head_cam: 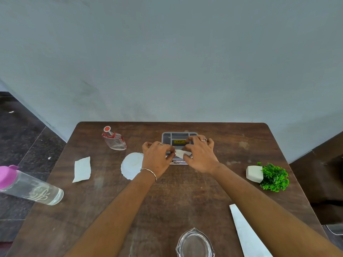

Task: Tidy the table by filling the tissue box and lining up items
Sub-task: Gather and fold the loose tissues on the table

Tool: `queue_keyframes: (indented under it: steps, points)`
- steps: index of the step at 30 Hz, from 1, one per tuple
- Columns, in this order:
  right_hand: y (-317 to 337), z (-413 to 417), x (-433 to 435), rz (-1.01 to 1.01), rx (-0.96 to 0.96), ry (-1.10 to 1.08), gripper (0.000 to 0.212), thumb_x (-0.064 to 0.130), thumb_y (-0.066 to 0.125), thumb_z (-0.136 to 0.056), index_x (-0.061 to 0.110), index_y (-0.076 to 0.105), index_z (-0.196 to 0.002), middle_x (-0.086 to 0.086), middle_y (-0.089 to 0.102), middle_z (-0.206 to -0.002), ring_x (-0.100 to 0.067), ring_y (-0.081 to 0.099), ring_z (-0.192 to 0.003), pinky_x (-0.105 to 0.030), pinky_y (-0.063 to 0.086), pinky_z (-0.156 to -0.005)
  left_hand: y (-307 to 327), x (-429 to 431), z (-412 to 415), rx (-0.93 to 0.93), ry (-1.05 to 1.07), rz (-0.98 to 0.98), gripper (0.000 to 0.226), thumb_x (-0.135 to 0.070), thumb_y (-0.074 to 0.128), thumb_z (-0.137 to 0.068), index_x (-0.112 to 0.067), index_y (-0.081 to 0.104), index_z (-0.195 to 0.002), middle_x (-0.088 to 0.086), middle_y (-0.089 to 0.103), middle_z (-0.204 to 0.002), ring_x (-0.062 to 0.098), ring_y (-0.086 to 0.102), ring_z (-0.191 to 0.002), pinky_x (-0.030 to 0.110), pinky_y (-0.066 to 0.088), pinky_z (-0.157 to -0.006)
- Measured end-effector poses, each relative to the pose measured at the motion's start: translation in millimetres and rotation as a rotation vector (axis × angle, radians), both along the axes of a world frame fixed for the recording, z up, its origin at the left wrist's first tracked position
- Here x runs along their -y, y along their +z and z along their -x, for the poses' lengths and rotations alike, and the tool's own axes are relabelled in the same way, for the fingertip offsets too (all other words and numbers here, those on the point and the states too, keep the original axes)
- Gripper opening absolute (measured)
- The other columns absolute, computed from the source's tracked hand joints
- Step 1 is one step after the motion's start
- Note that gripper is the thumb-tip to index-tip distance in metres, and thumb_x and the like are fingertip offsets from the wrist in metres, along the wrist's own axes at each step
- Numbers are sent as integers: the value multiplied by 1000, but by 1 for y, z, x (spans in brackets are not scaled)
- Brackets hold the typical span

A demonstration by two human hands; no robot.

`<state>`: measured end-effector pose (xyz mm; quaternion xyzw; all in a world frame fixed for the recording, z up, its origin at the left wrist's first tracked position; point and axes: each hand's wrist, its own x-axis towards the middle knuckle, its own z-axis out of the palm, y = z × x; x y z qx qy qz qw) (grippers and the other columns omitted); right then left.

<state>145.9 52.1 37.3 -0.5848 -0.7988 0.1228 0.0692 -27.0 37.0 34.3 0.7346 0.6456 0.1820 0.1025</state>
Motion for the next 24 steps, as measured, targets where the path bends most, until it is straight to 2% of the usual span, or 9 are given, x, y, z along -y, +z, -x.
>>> queue_keyframes:
  steps: [5,10,15,19,24]
  points:
    - [0,-4,3,-107,82,71,44,56,49,-80,25,62,-107,0,48,-134,-22,33,-133,-54,12,-108,-1,0,-1,30,-4,-27,24,-36,60,-87,-27,69,-107,-5,71,-110,15,56,-109,39,26,-101]
    - [-4,-1,6,-147,142,94,25,31,58,-88,25,64,-112,-1,45,-138,-23,30,-135,-49,9,-108,-2,-1,-1,0,-20,6,23,-37,59,-88,-28,69,-107,-5,70,-110,15,55,-109,39,25,-103]
    - [-4,-1,11,-119,143,91,33,39,63,-82,25,62,-112,-2,45,-137,-23,31,-134,-50,9,-109,-3,-1,1,74,-61,31,17,-32,64,-85,-26,67,-102,-4,71,-107,16,57,-105,38,29,-102]
    - [0,0,15,-95,110,90,35,38,64,-80,29,61,-113,-2,44,-138,-24,30,-135,-52,7,-110,-3,5,8,154,-118,61,17,-32,69,-81,-23,65,-95,-3,70,-105,15,57,-100,35,39,-99]
    - [5,9,22,-97,71,121,35,39,67,-75,32,64,-110,1,45,-137,-23,31,-135,-51,5,-110,0,17,24,177,-142,38,26,-33,74,-75,-20,69,-97,-1,71,-105,16,58,-98,34,52,-90]
